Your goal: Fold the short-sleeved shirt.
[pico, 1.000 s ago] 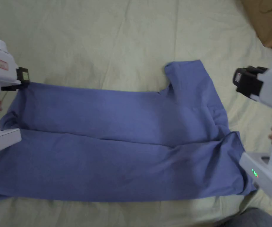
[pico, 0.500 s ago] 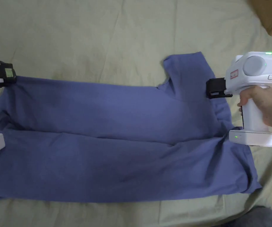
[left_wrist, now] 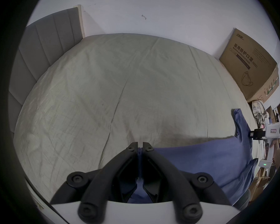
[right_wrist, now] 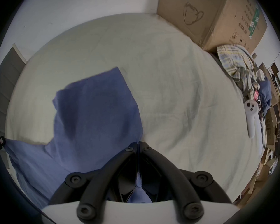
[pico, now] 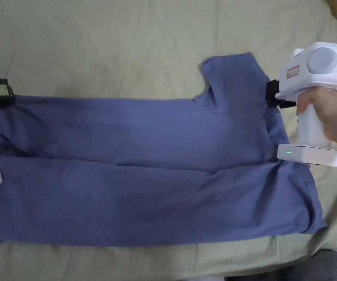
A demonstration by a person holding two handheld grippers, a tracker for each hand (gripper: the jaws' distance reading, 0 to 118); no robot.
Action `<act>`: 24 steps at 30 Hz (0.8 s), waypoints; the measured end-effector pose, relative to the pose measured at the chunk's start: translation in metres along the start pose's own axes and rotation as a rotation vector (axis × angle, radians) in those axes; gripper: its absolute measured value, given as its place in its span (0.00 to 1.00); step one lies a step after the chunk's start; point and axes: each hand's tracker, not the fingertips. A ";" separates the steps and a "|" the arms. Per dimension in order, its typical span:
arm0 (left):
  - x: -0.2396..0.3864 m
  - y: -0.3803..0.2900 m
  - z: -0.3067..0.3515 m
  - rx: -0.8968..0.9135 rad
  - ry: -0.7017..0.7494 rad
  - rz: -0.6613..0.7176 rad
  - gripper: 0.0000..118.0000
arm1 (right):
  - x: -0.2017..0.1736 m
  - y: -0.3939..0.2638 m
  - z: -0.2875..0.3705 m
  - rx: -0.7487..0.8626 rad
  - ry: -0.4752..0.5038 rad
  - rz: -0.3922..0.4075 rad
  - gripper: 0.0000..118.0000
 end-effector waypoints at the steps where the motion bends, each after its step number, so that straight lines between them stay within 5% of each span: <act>1: 0.002 0.000 0.006 0.006 -0.001 -0.004 0.01 | 0.004 0.000 0.011 0.026 0.022 -0.001 0.01; 8: -0.003 -0.007 0.048 0.055 -0.043 0.019 0.01 | 0.032 -0.024 0.095 0.171 0.172 -0.117 0.01; 24: -0.037 -0.122 0.121 0.101 -0.038 0.105 0.01 | 0.070 -0.161 0.179 0.236 0.215 -0.078 0.01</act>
